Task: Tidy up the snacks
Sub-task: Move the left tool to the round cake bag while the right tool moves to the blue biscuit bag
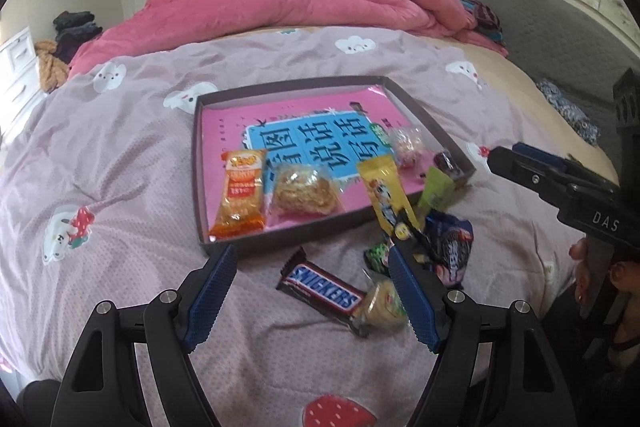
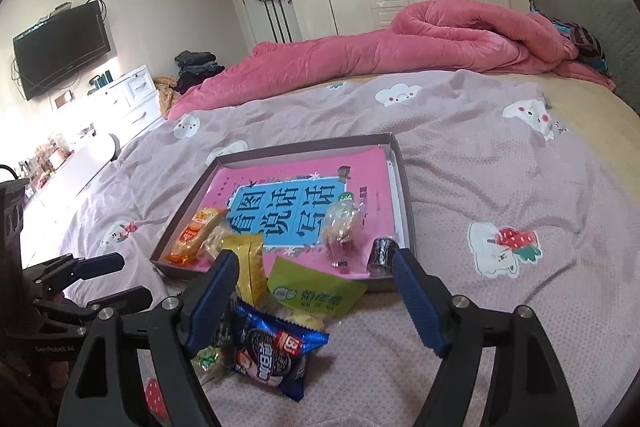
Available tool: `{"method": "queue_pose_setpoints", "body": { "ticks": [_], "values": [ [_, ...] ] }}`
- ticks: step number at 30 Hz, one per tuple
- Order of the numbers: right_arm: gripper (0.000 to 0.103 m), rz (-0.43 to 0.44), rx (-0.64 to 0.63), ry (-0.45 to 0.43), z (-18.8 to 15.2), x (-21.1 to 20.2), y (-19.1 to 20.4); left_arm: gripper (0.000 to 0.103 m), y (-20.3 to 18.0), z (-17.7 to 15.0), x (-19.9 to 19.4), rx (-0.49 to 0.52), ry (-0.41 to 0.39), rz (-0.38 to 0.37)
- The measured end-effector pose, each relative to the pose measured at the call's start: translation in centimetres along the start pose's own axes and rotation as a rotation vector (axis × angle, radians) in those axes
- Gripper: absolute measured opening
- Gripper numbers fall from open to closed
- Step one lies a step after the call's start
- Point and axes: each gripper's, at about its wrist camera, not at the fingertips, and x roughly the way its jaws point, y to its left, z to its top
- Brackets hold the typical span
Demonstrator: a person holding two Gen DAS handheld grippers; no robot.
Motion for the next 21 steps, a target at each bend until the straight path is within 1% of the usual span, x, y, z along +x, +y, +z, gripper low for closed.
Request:
{"method": "queue_pose_setpoints", "body": {
  "ticks": [9, 15, 21],
  "values": [
    [0.079, -0.001, 0.023, 0.033, -1.3, -0.4, 0.0, 0.079, -1.6, -1.3, 0.2, 0.060, 0.037, -0.017],
    [0.079, -0.002, 0.027, 0.053, -1.9, -0.5, 0.1, 0.079, -2.4, -1.7, 0.3, 0.089, 0.041, -0.021],
    [0.079, 0.003, 0.042, 0.084, -2.7, -0.5, 0.3, 0.079, -3.0, -2.1, 0.8, 0.114, 0.062, -0.026]
  ]
}}
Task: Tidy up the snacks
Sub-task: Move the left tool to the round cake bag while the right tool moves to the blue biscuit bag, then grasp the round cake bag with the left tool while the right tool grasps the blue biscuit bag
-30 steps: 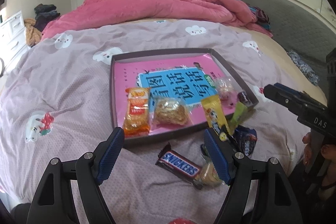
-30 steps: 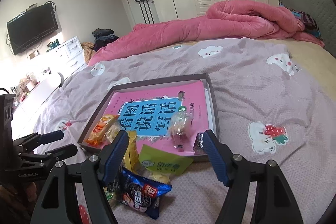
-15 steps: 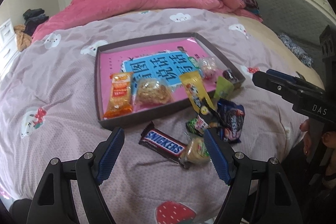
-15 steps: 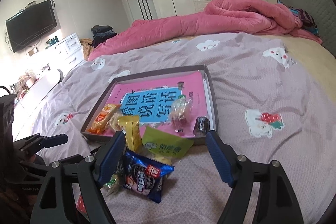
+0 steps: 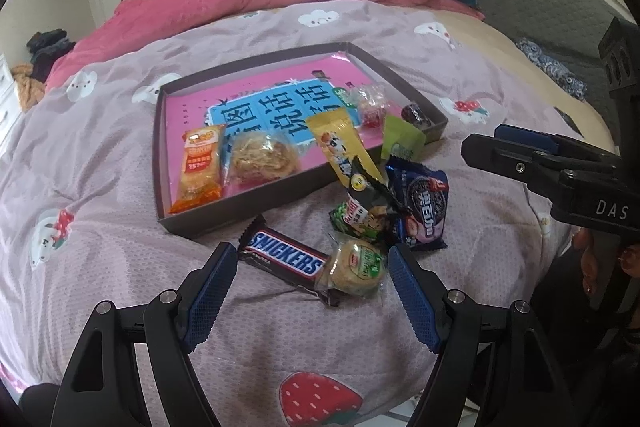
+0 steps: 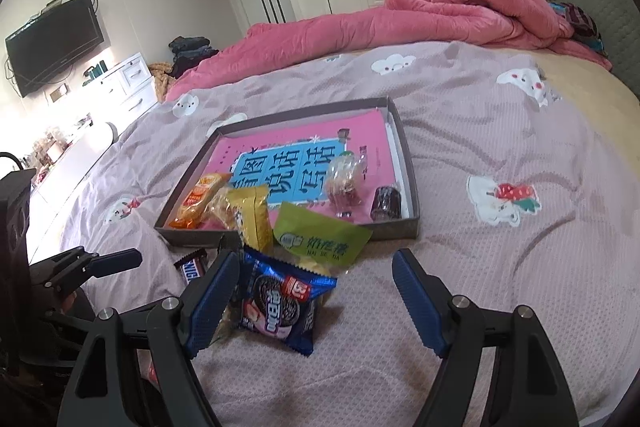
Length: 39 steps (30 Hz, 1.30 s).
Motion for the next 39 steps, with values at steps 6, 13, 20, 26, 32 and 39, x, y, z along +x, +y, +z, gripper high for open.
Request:
{"method": "queue_pose_setpoints", "body": {
  "ticks": [6, 13, 20, 26, 32, 39],
  "values": [
    [0.079, -0.010, 0.008, 0.030, -0.8, 0.1, 0.0, 0.079, -0.5, -0.3, 0.9, 0.027, 0.029, -0.003],
    [0.079, 0.005, 0.016, 0.080, -1.6, 0.9, 0.2, 0.079, -1.3, -0.8, 2.0, 0.067, 0.067, -0.013],
    [0.079, 0.020, 0.001, 0.132, -2.3, 2.0, 0.9, 0.079, -1.5, -0.8, 2.9, 0.066, 0.084, -0.035],
    [0.078, 0.058, 0.046, 0.173, -2.6, 3.2, 1.0, 0.079, -1.9, -0.8, 3.5, 0.083, 0.084, -0.041],
    [0.078, 0.047, 0.041, 0.219, -2.7, 4.8, 1.6, 0.073, -1.9, -0.8, 3.9, 0.092, 0.087, -0.043],
    [0.078, -0.003, 0.058, 0.252, -2.7, 6.6, 1.7, 0.072, -1.5, -0.8, 4.1, 0.087, 0.090, -0.047]
  ]
}}
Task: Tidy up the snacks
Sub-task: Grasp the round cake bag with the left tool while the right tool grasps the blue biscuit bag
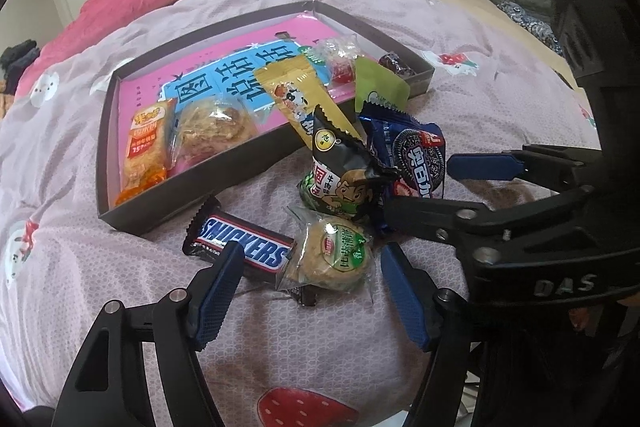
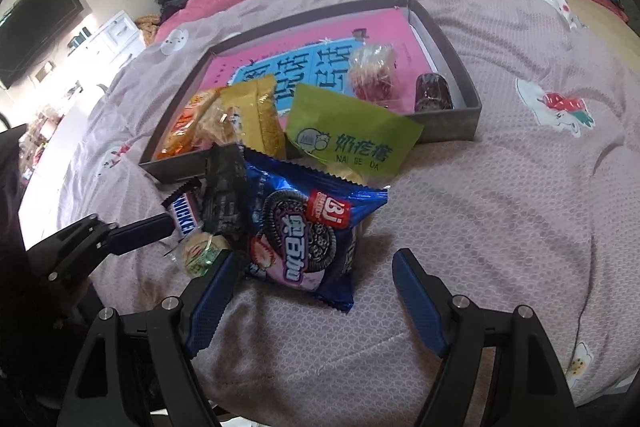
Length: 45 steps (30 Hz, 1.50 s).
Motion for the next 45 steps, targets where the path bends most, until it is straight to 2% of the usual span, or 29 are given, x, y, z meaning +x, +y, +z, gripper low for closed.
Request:
{"method": "queue_pose_setpoints", "body": {
  "ticks": [5, 7, 9, 10, 12, 21, 23, 25, 32, 38, 45],
  "values": [
    [0.078, -0.006, -0.006, -0.002, 0.2, 0.6, 0.2, 0.072, 0.0, 0.1, 0.1, 0.002, -0.001, 0.001],
    [0.071, 0.010, -0.005, -0.006, 0.2, 0.5, 0.1, 0.072, -0.1, 0.1, 0.1, 0.006, -0.001, 0.000],
    [0.059, 0.026, 0.001, -0.010, 0.1, 0.4, 0.0, 0.071, -0.3, 0.1, 0.2, 0.011, 0.001, -0.001],
    [0.058, 0.025, 0.002, -0.011, 0.2, 0.3, -0.1, 0.065, -0.3, 0.1, 0.3, 0.013, 0.003, -0.003],
    [0.055, 0.034, 0.015, -0.014, 0.1, 0.1, -0.5, 0.061, -0.4, 0.2, 0.4, 0.017, 0.010, -0.008],
    [0.055, 0.065, 0.076, -0.032, 0.3, -0.3, -2.3, 0.058, -0.8, 0.6, 0.9, 0.029, 0.006, -0.016],
    [0.055, 0.064, 0.063, -0.036, 0.4, -0.3, -2.0, 0.054, -1.0, 0.7, 1.0, 0.039, 0.008, -0.018],
    [0.054, 0.064, 0.059, -0.040, 0.4, -0.3, -2.0, 0.047, -1.2, 0.6, 1.1, 0.047, 0.012, -0.016],
    [0.054, 0.074, 0.076, -0.070, 0.6, -1.1, -2.6, 0.041, -0.8, 0.6, 1.1, 0.039, 0.020, -0.044],
    [0.054, 0.088, 0.078, -0.099, 0.7, -1.9, -2.9, 0.039, 0.2, 0.5, 0.3, -0.013, 0.014, -0.078],
    [0.054, 0.101, 0.070, -0.129, 0.9, -2.6, -2.7, 0.039, 1.4, 0.5, -1.2, -0.065, -0.020, -0.081]
  ]
}}
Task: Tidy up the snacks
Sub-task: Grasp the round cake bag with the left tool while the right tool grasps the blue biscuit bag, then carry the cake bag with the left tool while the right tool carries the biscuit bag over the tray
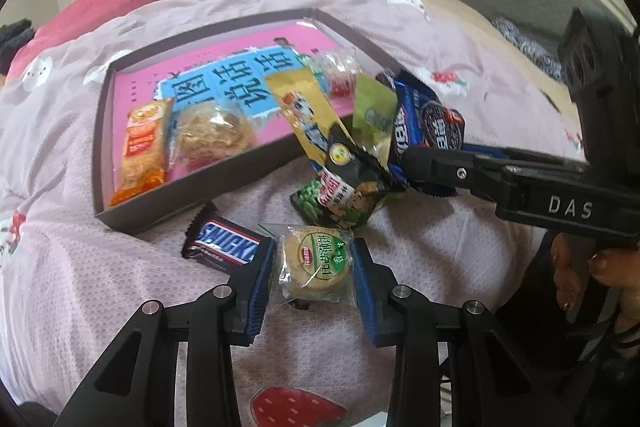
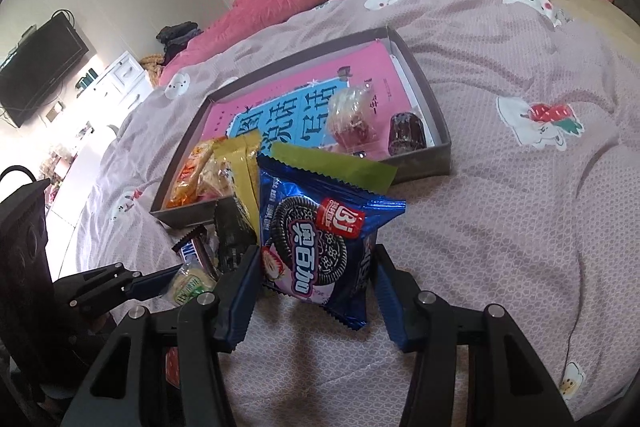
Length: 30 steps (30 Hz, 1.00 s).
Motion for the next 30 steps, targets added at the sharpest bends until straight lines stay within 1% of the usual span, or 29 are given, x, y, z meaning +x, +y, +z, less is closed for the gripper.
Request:
{"method": "queue_pose_setpoints", "body": {
  "ticks": [5, 7, 9, 16, 27, 30],
  "values": [
    [0.054, -0.004, -0.027, -0.027, 0.1, -0.7, 0.5, 0.039, 0.6, 0.6, -1.5, -0.039, -0.053, 0.000],
    [0.054, -0.004, -0.031, -0.035, 0.2, -0.8, 0.6, 0.039, 0.8, 0.7, -1.8, -0.052, -0.067, 0.001],
    [0.054, 0.000, -0.032, -0.041, 0.2, -0.9, 0.6, 0.039, 0.9, 0.7, -2.1, -0.067, -0.073, -0.014],
    [0.054, -0.004, -0.054, -0.071, 0.6, -1.5, 1.0, 0.039, 1.4, 1.2, -3.4, -0.097, -0.115, -0.006],
    [0.054, -0.017, -0.095, -0.117, 1.4, -2.2, 1.7, 0.039, 4.3, 1.8, -5.0, -0.172, -0.176, 0.035],
    [0.054, -0.012, -0.095, -0.123, 1.7, -2.2, 1.7, 0.039, 5.2, 1.9, -5.4, -0.184, -0.194, 0.060]
  ]
}}
